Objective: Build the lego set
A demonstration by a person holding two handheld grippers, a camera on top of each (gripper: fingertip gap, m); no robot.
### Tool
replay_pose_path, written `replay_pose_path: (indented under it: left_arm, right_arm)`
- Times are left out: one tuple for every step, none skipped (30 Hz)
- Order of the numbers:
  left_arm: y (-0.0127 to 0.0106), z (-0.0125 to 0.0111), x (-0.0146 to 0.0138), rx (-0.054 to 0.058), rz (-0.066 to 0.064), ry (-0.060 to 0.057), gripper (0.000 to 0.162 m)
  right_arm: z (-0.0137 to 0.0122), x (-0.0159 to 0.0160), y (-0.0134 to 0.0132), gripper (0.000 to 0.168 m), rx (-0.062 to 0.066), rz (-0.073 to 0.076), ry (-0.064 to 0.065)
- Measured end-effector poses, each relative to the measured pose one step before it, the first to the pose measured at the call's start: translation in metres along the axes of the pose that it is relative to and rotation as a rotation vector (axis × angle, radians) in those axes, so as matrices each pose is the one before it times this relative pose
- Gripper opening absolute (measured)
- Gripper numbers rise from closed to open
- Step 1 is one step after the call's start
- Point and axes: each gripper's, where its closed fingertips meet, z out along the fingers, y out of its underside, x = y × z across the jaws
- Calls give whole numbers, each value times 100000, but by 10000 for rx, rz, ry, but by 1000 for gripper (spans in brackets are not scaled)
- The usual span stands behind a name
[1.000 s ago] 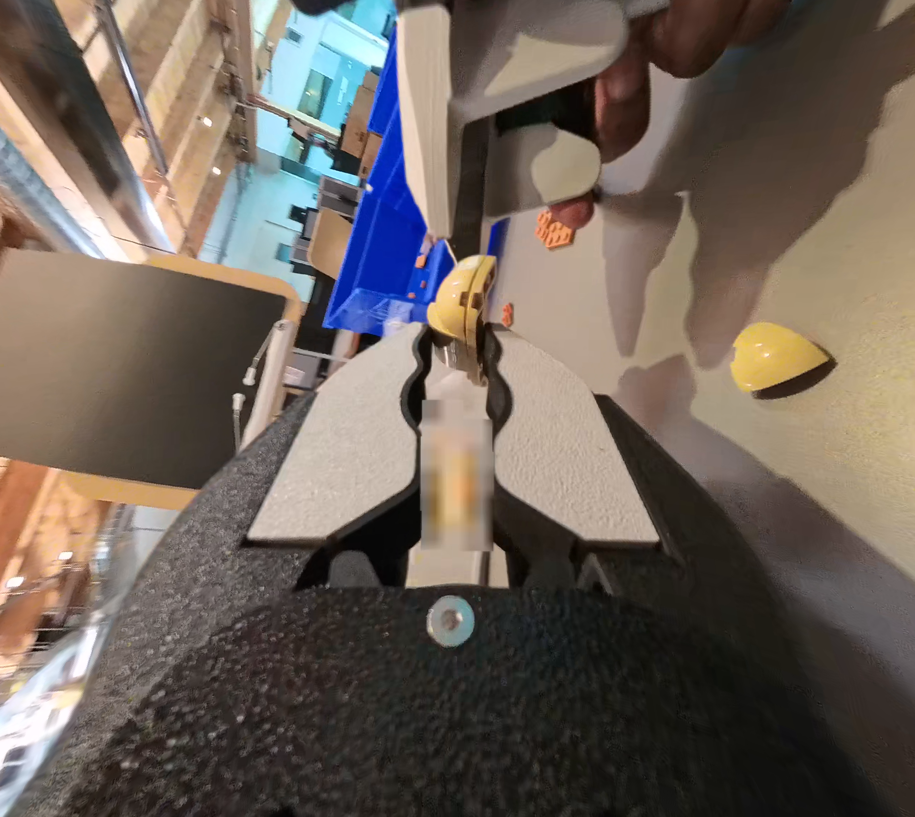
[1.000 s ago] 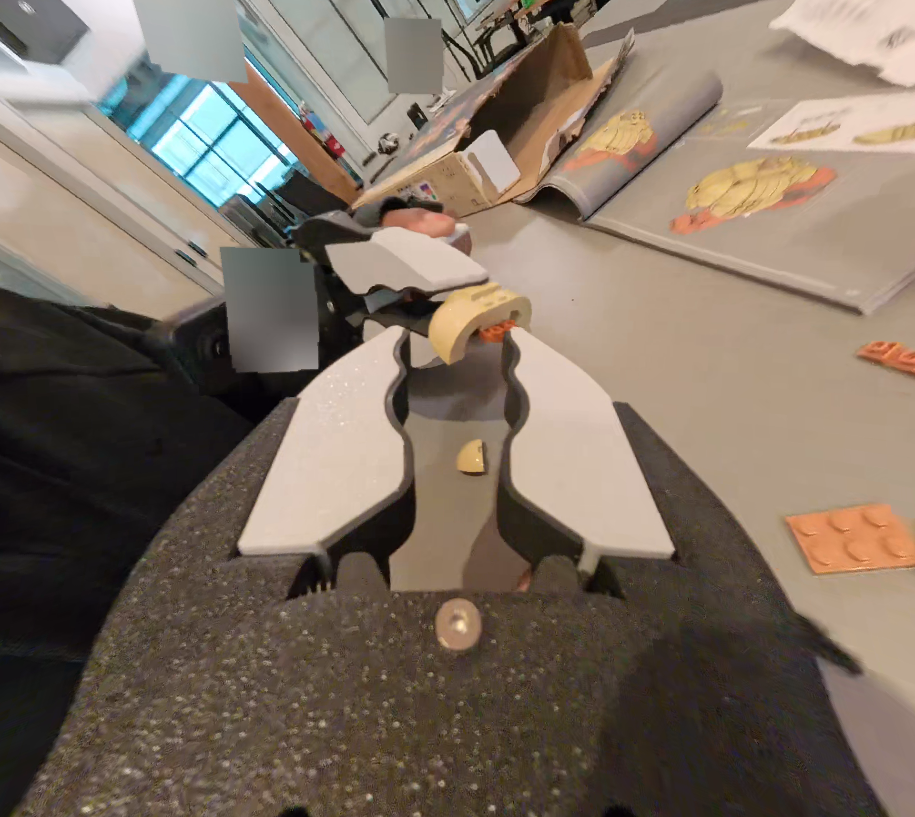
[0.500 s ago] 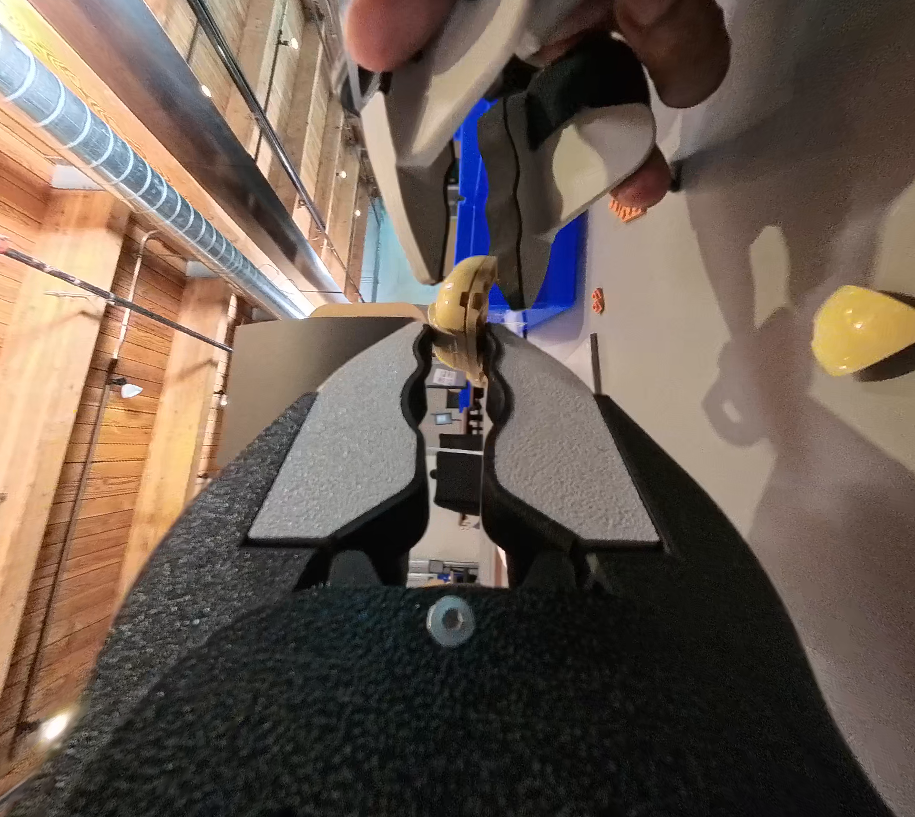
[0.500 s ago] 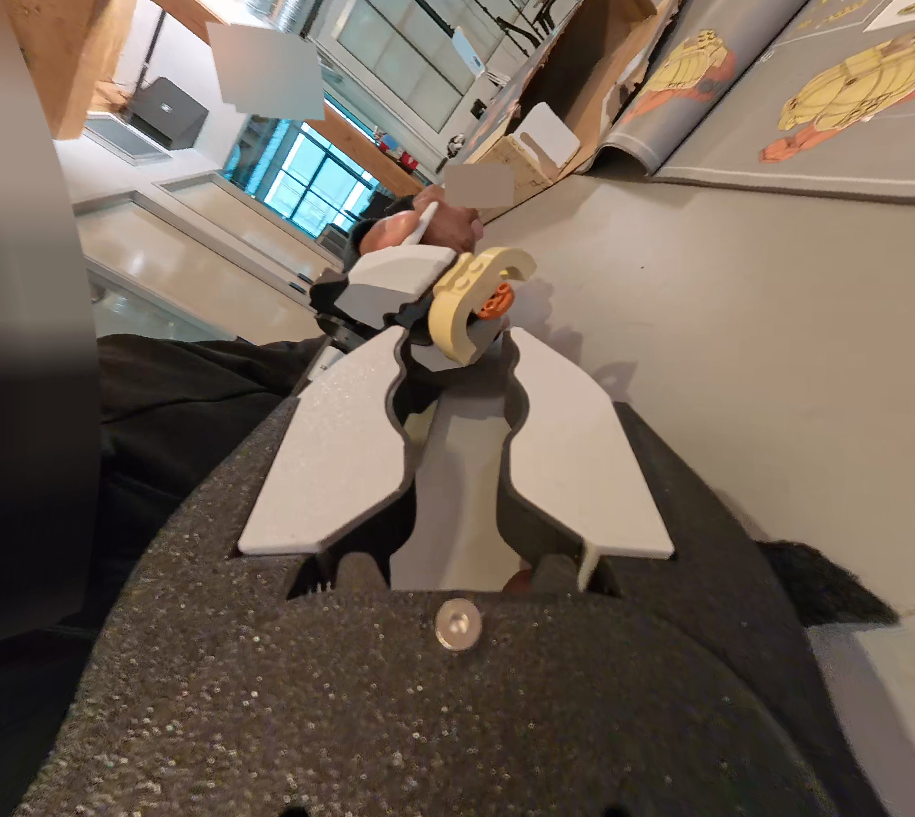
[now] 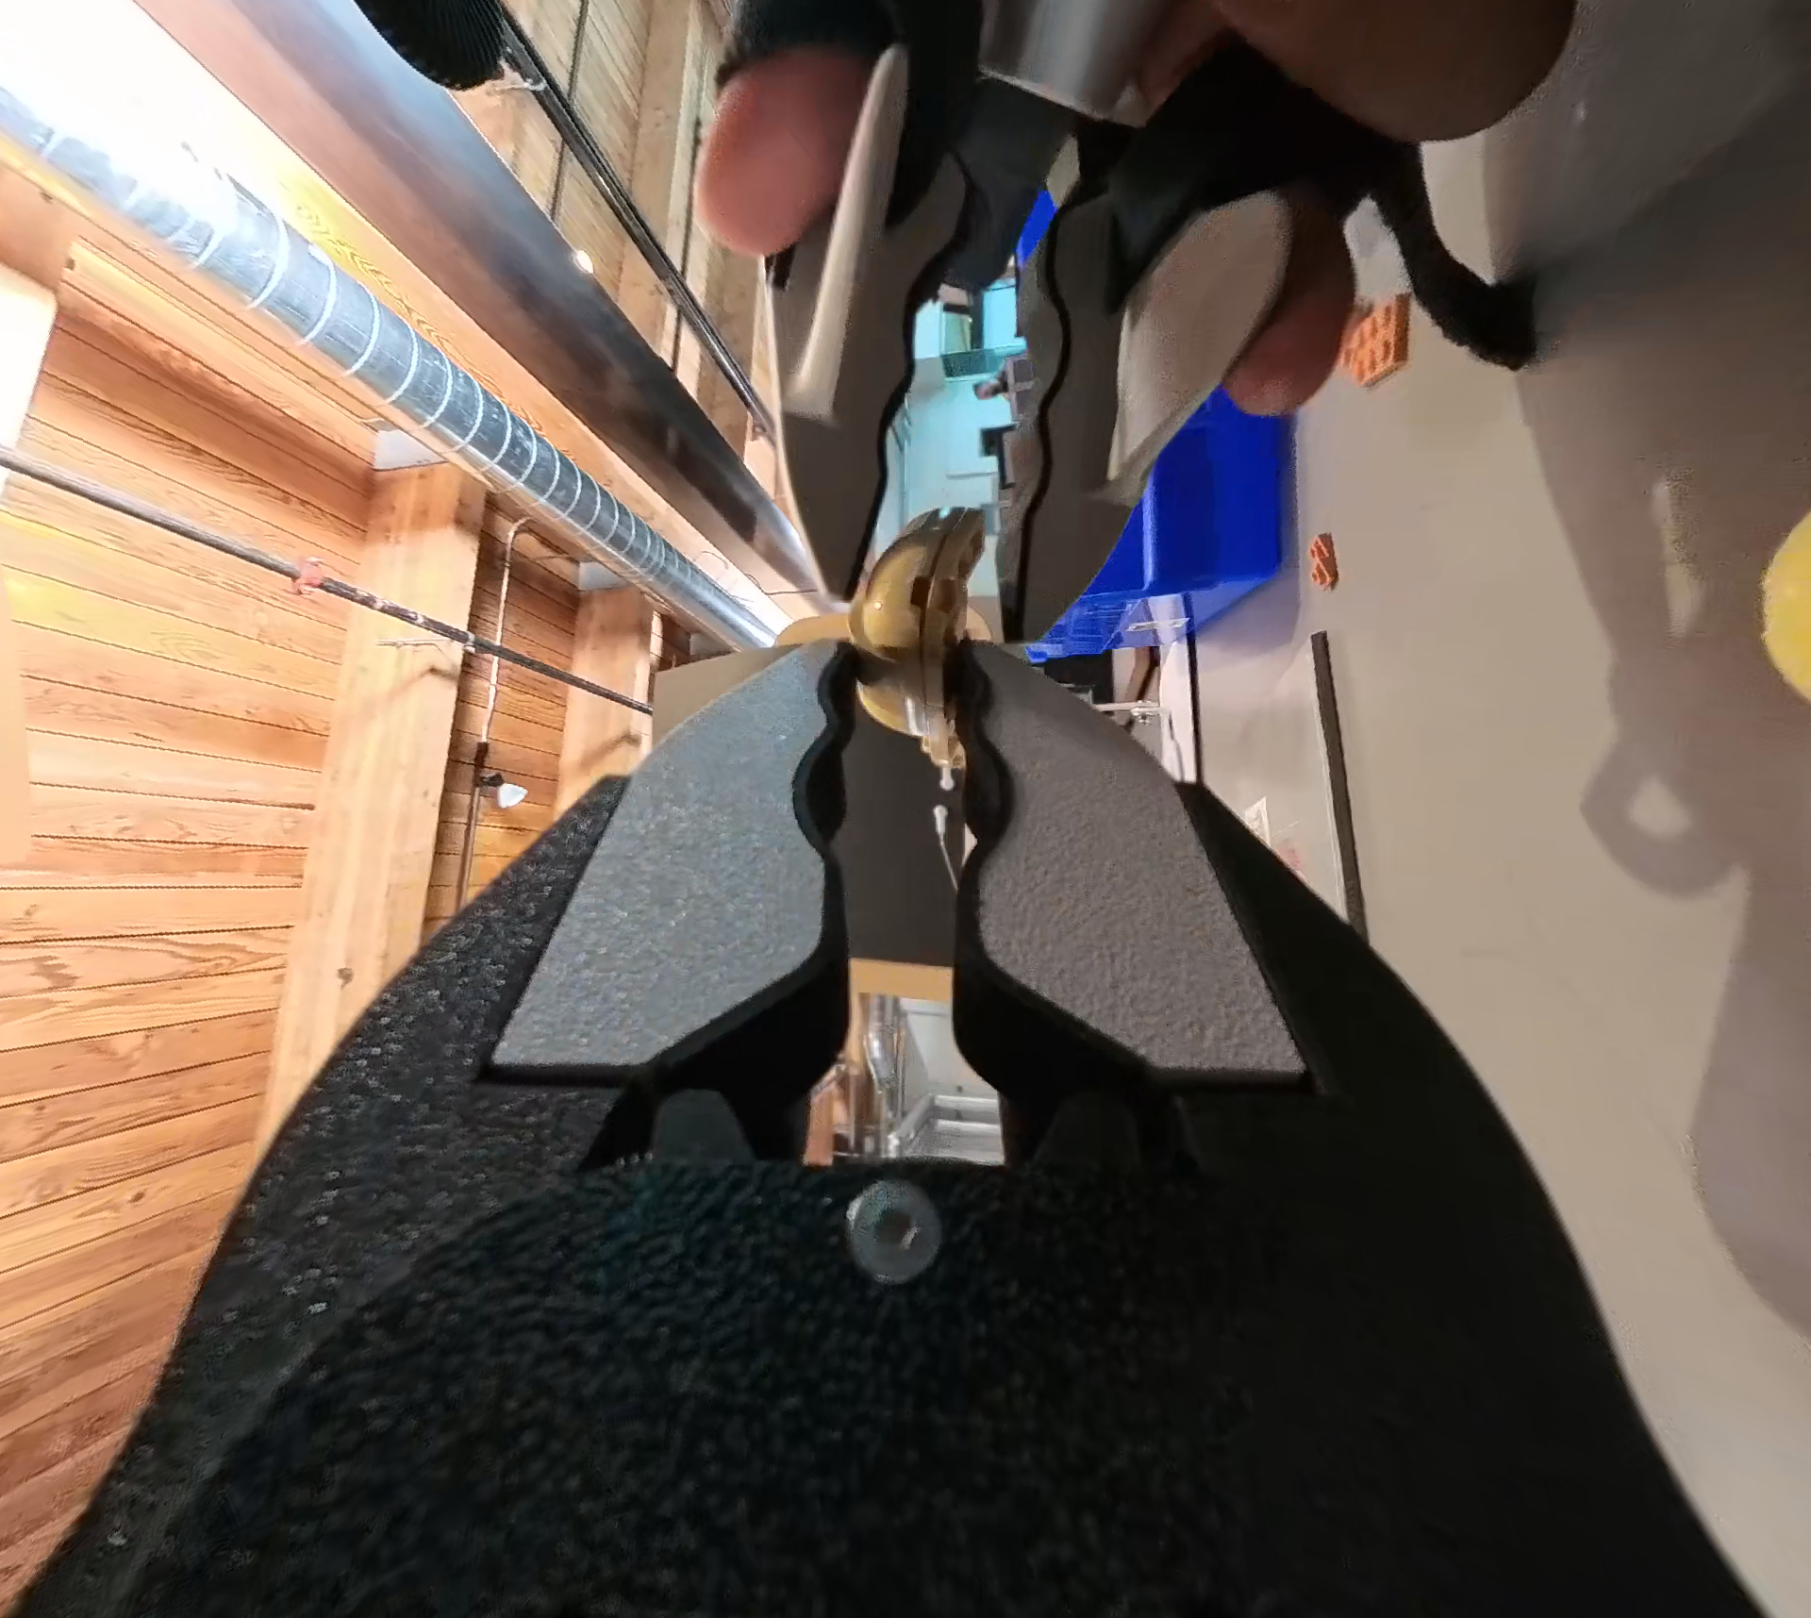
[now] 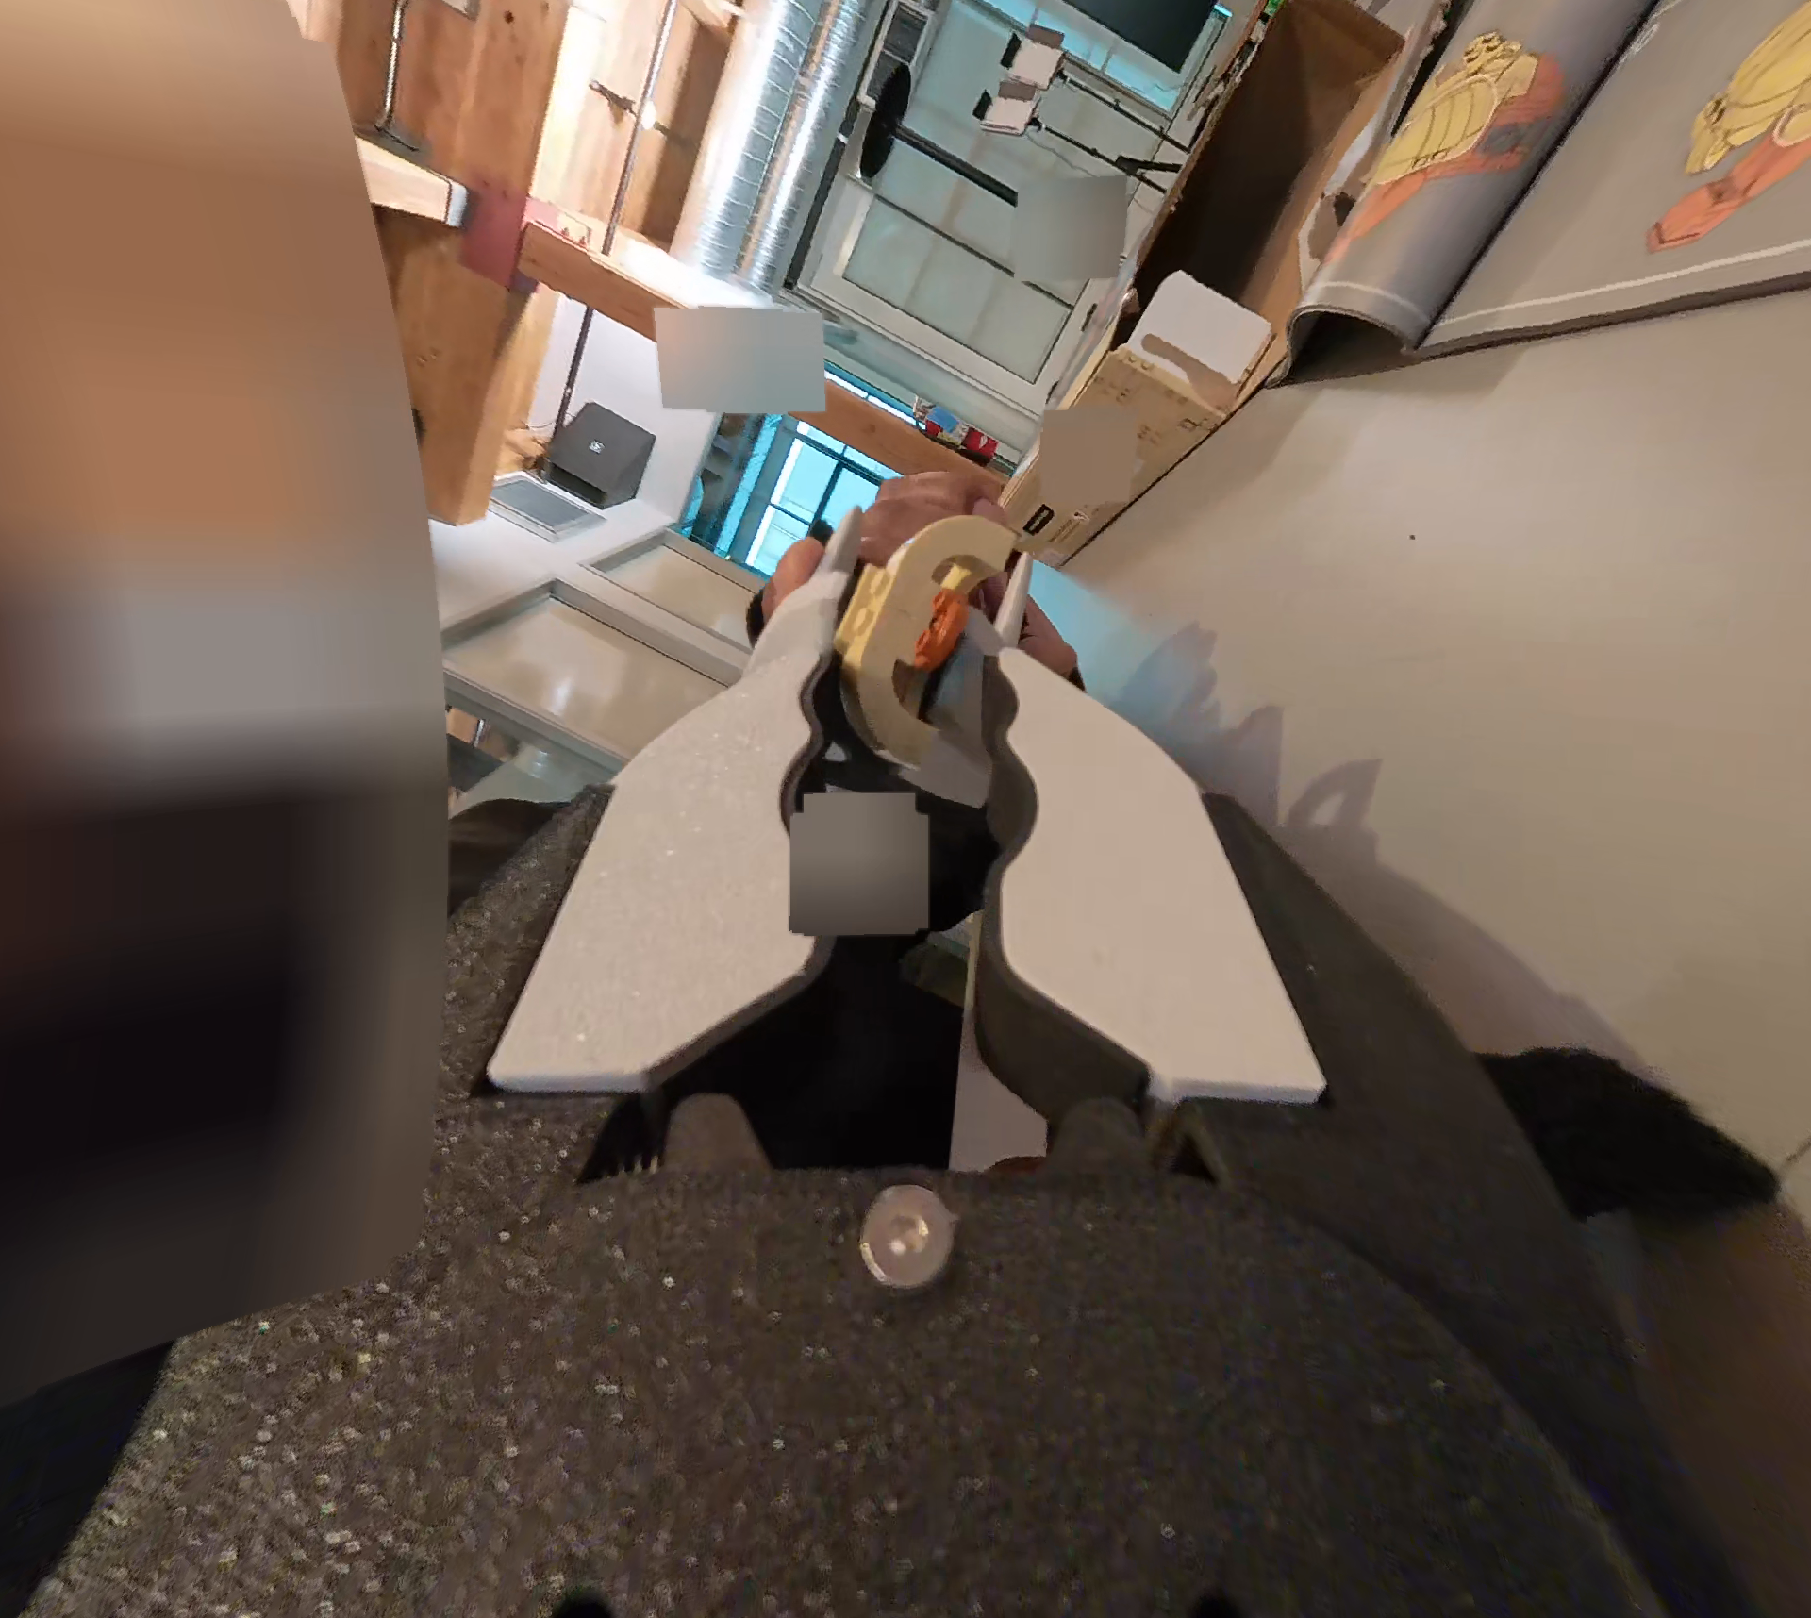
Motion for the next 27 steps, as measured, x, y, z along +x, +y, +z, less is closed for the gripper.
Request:
replay_pose_path:
  left_arm:
    - [-91,2,-1,36,78,-44,18]
    - [-37,10,-17,9,78,-47,19]
    - [30,22,-55,-8,66,-60,19]
    - [50,23,-73,-25,35,-61,18]
    - [71,41,-42,-35,24,-32,19]
    - [-2,19,-43,2,31,-35,19]
    - [-39,-7,-46,11,32,-36,19]
    - [1,8,-28,-11,20,-27,19]
    - [0,9,-4,4,-36,-1,18]
    - [4,8,1,1,-13,-9,18]
    - [14,12,-3,-2,-38,-2,18]
    - [42,19,16,-8,-42,13,18]
    - [3,22,-18,1,-44,-10,18]
    - [3,6,-65,-6,-36,-23,18]
    - [15,25,-52,-18,-33,-15,18]
    - [21,16,-20,-5,-43,4,18]
    - [3,7,-11,1,-21,2,18]
    - [-1,-13,-14,-5,8,-12,18]
    - [10,-7,7,-1,-48,11,18]
    - [9,1,14,2,-37,13,18]
    - [-4,-3,-21,0,-12,-6,18]
    - [1,-12,-31,-6,-23,-3,18]
    - [-3,-1,-10,0,-26,2,18]
    - [2,-9,3,-5,-21,0,18]
    - [9,2,-13,-11,-18,-5,18]
    - [8,5,-28,-9,-18,-9,18]
    - [1,5,-12,1,-17,-3,18]
  right_arm:
    - [11,-5,48,27,-14,74,-34]
    - [29,1,109,26,-39,50,-20]
    - [29,-51,109,26,-36,44,-36]
    - [47,-79,92,25,-35,33,-38]
    - [47,-81,85,25,-26,21,-35]
    - [35,-60,20,24,0,14,-20]
    - [5,-26,-6,23,19,10,-7]
    - [-12,-18,-25,23,15,9,-15]
    - [-4,6,-11,23,11,2,0]
    - [-14,-7,-29,22,19,-12,0]
    - [0,-9,-34,22,28,-37,11]
    - [-7,-41,-77,19,41,-88,5]
    - [-2,-19,-42,19,14,-109,23]
    - [-9,-46,-37,19,23,-96,1]
    - [10,-31,-46,19,28,-69,7]
    - [3,-10,-26,19,9,-57,19]
    - [7,-7,-8,19,-11,-53,16]
    - [13,-20,9,19,-17,-51,9]
    - [1,2,13,19,-21,-59,23]
    - [4,5,-4,19,-15,-56,23]
    - [2,-16,12,18,-10,-32,3]
    - [10,-29,6,18,-12,-25,-7]
    - [-1,-10,4,18,-18,-48,9]
    - [11,-13,0,18,-13,-66,24]
    - [3,-12,-4,18,-6,-62,22]
    - [4,-22,-5,18,-3,-53,13]
    - [9,-13,3,18,-12,-61,20]
